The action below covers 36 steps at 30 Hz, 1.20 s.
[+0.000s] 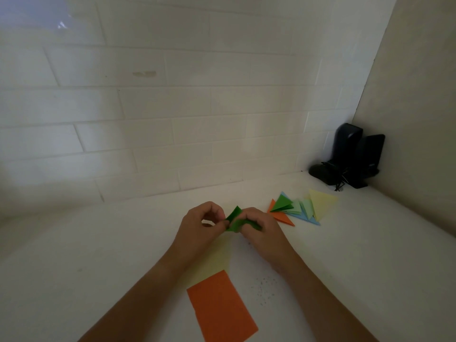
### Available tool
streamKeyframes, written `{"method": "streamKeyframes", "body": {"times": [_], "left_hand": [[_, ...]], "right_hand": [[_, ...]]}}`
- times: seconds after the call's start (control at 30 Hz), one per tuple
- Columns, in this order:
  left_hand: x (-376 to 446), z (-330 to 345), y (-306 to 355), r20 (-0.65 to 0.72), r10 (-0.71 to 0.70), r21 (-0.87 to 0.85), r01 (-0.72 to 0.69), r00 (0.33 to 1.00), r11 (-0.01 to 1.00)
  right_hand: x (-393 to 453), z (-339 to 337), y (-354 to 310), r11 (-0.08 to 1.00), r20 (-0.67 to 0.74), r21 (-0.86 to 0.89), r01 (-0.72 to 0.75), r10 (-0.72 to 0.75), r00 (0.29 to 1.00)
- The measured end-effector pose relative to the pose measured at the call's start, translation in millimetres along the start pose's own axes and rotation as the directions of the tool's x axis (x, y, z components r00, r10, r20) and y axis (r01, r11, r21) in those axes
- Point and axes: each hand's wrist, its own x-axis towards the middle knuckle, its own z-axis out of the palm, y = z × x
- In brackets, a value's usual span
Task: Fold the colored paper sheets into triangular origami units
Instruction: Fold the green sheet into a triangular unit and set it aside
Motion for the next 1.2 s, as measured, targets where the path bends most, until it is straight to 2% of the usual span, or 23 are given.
{"method": "streamKeyframes", "body": {"times": [0.3,0.53,0.73,0.97,1.2], "left_hand": [[-1.3,-0.4,4.0,0.105,-0.070,-0.147,0.085,0.992,0.986],[-0.7,-2.7,6.5,0.068,-0.091,-0.182,0.102,0.993,0.978],[-0.5,-6.2,3.5,0.078,-0.141,-0.294,0.158,0.987,0.943],[0.0,-4.4,0.3,0.083,-0.134,-0.280,0.152,0.988,0.948],[-0.6,-3.7,1.6,0.097,-0.122,-0.259,0.144,0.988,0.955]], "right_hand": [[2.9,-1.4,3.2,0.997,-0.053,0.049,-0.061,0.064,0.997],[4.0,2.2,5.9,0.998,-0.049,0.040,-0.043,0.045,0.998],[3.2,0.8,0.9,0.998,-0.069,0.069,0.002,0.003,0.998],[4.4,1.6,4.9,1.000,-0.040,0.000,-0.018,0.018,0.999],[4.1,1.3,5.5,0.995,-0.071,0.098,-0.023,0.031,0.997]]}}
